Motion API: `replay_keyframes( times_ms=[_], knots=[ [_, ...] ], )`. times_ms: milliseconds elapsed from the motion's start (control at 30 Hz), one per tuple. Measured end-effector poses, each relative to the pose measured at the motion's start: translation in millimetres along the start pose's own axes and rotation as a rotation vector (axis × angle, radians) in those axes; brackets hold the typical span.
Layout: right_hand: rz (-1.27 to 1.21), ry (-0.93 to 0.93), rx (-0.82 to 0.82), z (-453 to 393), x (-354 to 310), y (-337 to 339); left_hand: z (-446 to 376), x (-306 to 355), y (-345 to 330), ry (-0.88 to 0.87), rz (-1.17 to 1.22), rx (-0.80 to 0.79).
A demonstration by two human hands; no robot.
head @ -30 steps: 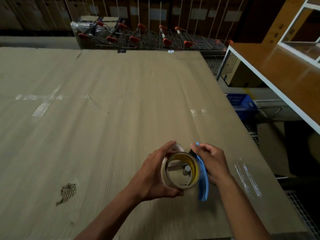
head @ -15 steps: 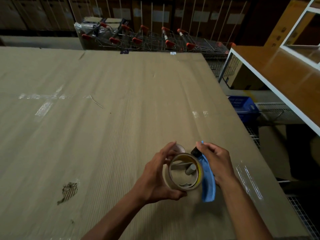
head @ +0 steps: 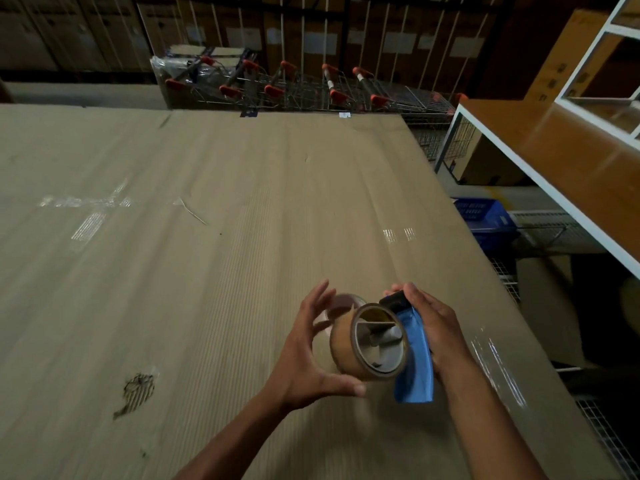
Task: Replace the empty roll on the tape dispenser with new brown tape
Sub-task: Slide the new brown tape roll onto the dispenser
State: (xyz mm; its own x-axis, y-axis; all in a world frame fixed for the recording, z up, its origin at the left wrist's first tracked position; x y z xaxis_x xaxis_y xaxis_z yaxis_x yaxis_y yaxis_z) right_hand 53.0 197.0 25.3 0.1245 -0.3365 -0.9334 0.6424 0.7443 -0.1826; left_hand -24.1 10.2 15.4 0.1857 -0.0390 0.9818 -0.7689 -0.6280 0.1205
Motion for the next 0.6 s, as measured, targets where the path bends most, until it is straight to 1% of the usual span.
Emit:
replay_keyframes(
  times_ms=[67,133,200,267,333,367,400,467,533,600],
  knots=[
    [0.005,0.002,-0.042,-1.5,0.6,-2.5,2.9,-15.9,-3.6,0.088,0.192,-0.063],
    [-0.013,-0.004,-0.084,-2.9,3.8,-7.2,6.8,-18.6,-12.5,0.182,0.293,-0.158],
    [-0.107,0.004,-0.145,-1.6,5.6,-18.0,7.7,-13.6,-27.5,0.233,0.383,-0.261],
    [-0.227,0.032,-0.199,-1.5,6.0,-28.2,5.5,-5.4,-38.0,0.201,0.457,-0.298],
    [-0.317,0.054,-0.226,-0.6,3.8,-35.4,0.9,0.6,-38.2,0.166,0.557,-0.274],
    [-0.308,0.077,-0.225,0.2,0.9,-36.7,-0.7,3.0,-37.6,0.163,0.596,-0.254],
    [-0.249,0.11,-0.211,1.3,-3.1,-36.8,-1.9,4.1,-37.7,0.167,0.642,-0.239],
    [-0.033,0.189,-0.178,4.2,-13.5,-38.3,-2.2,5.8,-40.1,0.156,0.718,-0.245],
    [0.248,0.246,-0.149,5.1,-22.9,-38.9,-0.3,5.9,-41.7,0.149,0.716,-0.251],
    [0.559,0.322,-0.082,8.6,-36.7,-33.3,2.9,0.8,-40.4,0.174,0.669,-0.228]
  ],
)
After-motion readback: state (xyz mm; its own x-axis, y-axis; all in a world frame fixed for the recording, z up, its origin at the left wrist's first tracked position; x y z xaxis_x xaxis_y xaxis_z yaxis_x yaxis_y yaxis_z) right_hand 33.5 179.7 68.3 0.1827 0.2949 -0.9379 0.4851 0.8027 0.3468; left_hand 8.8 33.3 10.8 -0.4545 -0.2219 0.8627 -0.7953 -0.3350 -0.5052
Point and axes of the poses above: each hand's wrist, its own z-axis away from the middle knuckle, its own y-axis out of the back of the hand, x = y × z, the point moved 7 cm from there along -z, towards the middle knuckle, and after that the axes turned 2 degrees about -x, right-handed, at the moved point
